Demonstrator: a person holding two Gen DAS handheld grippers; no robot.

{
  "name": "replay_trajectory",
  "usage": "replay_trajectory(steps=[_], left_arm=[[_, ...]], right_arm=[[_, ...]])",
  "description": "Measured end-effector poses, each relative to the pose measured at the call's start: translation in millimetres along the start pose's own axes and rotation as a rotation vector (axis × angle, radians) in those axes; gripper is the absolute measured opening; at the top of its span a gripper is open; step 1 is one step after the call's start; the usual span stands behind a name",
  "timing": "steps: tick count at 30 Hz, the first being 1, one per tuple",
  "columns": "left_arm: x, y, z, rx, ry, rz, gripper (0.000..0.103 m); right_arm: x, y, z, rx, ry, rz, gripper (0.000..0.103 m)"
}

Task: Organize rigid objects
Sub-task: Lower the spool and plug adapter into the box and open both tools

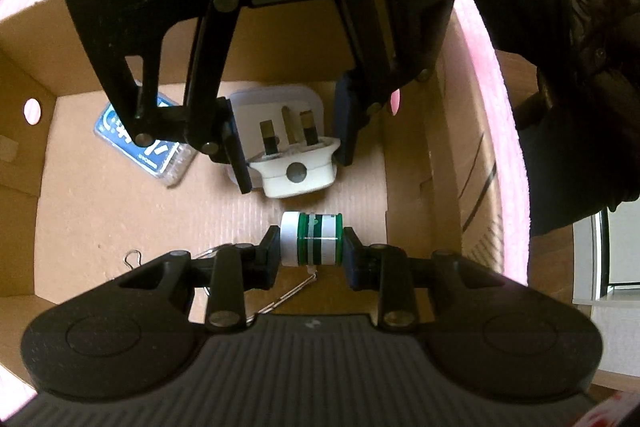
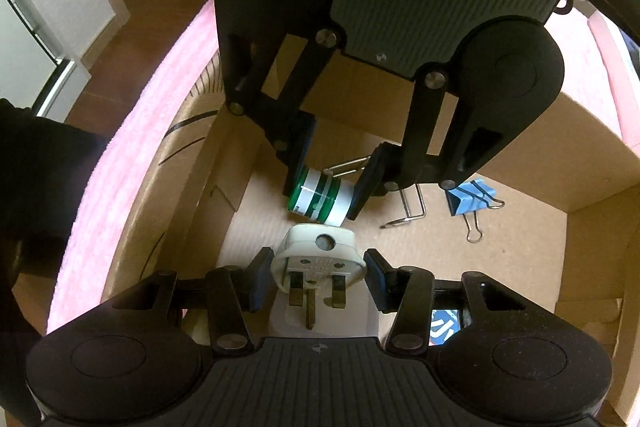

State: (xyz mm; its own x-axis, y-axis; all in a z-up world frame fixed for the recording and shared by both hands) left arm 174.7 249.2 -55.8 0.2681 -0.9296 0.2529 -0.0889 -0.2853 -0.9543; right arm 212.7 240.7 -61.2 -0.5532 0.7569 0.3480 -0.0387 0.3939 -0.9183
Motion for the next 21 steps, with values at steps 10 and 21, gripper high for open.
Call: replay_trajectory(steps=[10,21], left_arm=[[-1.4,1.4,0.0,0.007,-0.017,-0.019,0.027],[-5.0,-6.0,0.6,0.027,-0.039,-0.034,0.031]], right_arm=[[0.7,5.2,-0.7,0.0,0.014,-0.01,0.046],[-0.1,0.3,-1.4,-0.036,0.028,-0.029,0.046]])
Point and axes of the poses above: each gripper's, at about its wrist camera, not at the fingertips, and y roughly the way its jaws point, z to its left, x to its top, the point moved 5 cm from there along y, roughly the way its jaws point, and after that the axes turned 7 degrees about -x, right-handed, at the moved point
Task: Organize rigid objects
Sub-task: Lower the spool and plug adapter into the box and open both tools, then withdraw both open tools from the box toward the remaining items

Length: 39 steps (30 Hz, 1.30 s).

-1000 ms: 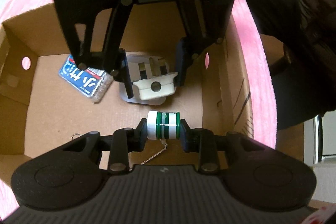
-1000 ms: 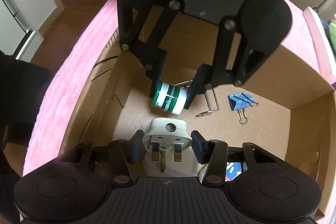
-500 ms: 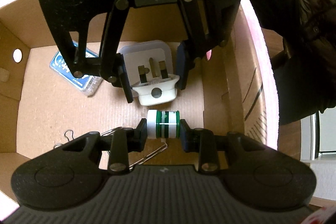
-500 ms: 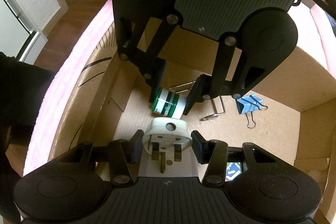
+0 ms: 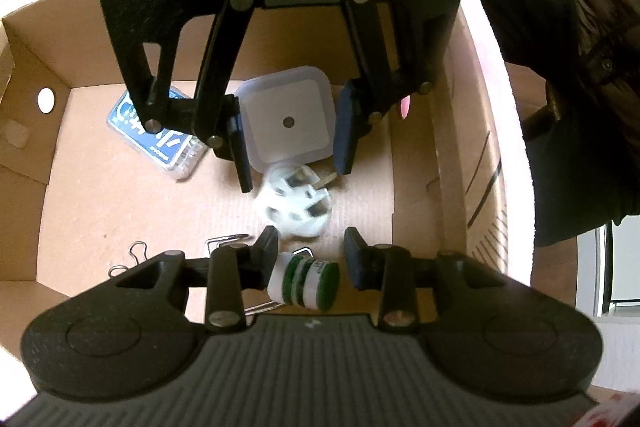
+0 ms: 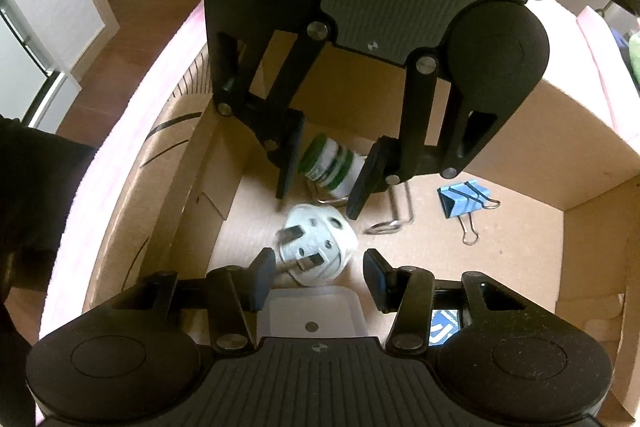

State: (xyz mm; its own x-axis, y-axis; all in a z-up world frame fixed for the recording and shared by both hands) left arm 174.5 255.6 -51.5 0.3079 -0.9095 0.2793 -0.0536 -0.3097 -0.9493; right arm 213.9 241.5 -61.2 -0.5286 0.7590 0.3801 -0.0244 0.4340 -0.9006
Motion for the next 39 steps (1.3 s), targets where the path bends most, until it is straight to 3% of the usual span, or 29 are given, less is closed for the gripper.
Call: replay_trajectory(steps=[6,14,19,23,32,39], left_arm=[[2,-8,-1,0.035,-0.023,-0.021,0.033],[7,-40,-14,0.121,-0.086,-0.126,0.034],[15,-62,-30,0.235,-0.143,-0.211,0.036],[22,-82,-44,0.326,-0.238,-0.329,0.048],[48,-106,-77,0.495,-0.459,-0.578,0.057],[80,-99,-104,0.597,-0.574,-0.659,0.068]], right_arm=[[1,-17,-2,-0.048,0.036,-0.037,0.046],[-5,-64,-1,-0.154,0.164,-0.147,0.046],[-12,-104,12,-0.254,0.305,-0.233,0.046],[-23,-135,30,-0.35,0.431,-0.29,0.046],[-68,-197,77,-0.497,0.824,-0.435,0.048],[-106,-238,122,-0.627,1.034,-0.485,0.053]])
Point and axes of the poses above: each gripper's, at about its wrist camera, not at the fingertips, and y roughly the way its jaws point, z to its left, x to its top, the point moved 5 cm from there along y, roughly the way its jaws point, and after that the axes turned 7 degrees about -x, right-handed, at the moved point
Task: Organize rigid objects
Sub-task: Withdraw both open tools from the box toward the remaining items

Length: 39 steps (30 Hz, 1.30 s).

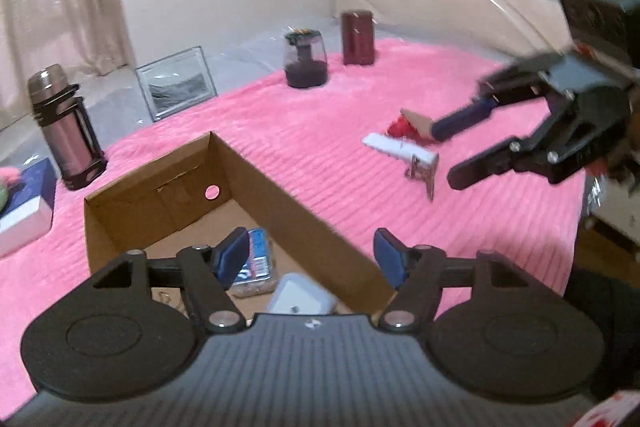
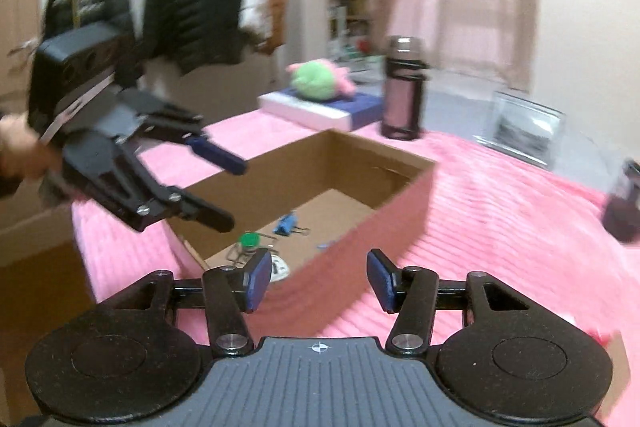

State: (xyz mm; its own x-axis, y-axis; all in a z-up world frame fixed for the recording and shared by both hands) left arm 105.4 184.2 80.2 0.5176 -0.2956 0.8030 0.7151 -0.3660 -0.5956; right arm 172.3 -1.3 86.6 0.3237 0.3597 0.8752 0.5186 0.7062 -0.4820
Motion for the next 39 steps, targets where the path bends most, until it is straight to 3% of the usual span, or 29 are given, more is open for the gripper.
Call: replay_trajectory(steps=[2,6,13,23,39], left_arm=[[2,0,-13,0.04,-0.046,-0.025,0.074],[4,2,-37,0.084,-0.126,-0.078,0.076],[6,17,-87,0.107,-0.206,-0.151,0.082],[8,63,-146,0.119,-0.16,-0.124,0.082],[17,127,-177,0.096,-0.104,-0.073,0.082]], right_arm=[[-9,-15,-7,-0.039,0.047,-0.016,0.056],[-34,-41,-26,-0.124,0.145,-0.033,0.062],[-81,-83,-55,-0.28,0.273,-0.018,0.072],[-132,-132,-99,-0.443,0.446,0.005,0.073],[-160,-151,-134,-0.509,0.53,0.011,0.073]])
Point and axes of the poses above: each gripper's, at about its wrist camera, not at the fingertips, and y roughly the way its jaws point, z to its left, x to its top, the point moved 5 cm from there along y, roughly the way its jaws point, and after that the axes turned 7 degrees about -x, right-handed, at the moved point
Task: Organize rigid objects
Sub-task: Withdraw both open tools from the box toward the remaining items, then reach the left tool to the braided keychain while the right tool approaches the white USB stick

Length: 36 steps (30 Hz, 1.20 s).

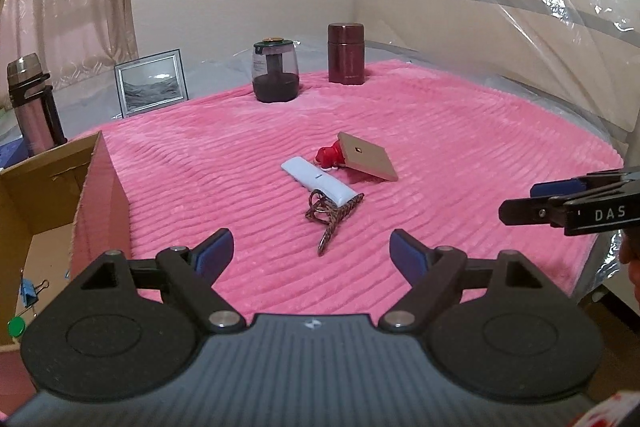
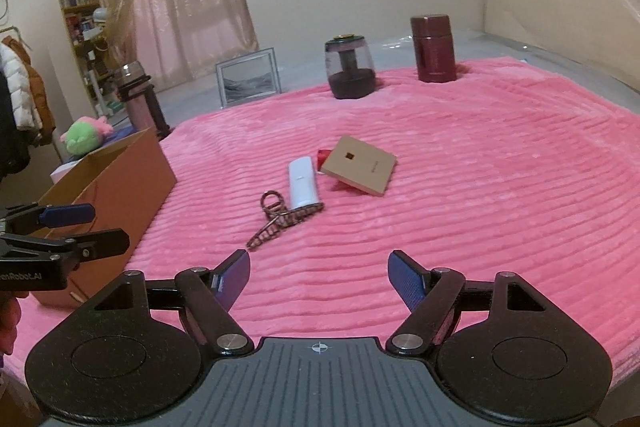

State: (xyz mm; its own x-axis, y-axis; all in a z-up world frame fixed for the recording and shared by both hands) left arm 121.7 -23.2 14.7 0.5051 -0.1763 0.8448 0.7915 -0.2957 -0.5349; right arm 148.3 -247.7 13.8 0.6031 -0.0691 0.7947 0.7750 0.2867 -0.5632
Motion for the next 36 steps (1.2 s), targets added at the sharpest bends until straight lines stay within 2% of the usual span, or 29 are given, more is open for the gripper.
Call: replay_trajectory(steps=[8,17,24,33,36], left_arm=[[2,35,2,0.0,0.023,0.023,0.082],[6,95,4,0.013,0.102,0.064,0.082],[10,146,5,-0.025,0.134,0.105,0.08],[4,201,10,-0.049,0.227,0.171,0.067],[-1,212,12,-0.062,0.262,0.196,0.058]], right_arm=[[1,18,-11,-0.01,0.017,0.017,0.073],[13,52,-26,-0.038,0.03,0.035,0.073],[24,85,-37,-0.047,0.047,0.046,0.073],[32,121,-47,-0.054,0.062,0.06,0.073],[33,129,-48,-0.055,0.066,0.067,0.073]])
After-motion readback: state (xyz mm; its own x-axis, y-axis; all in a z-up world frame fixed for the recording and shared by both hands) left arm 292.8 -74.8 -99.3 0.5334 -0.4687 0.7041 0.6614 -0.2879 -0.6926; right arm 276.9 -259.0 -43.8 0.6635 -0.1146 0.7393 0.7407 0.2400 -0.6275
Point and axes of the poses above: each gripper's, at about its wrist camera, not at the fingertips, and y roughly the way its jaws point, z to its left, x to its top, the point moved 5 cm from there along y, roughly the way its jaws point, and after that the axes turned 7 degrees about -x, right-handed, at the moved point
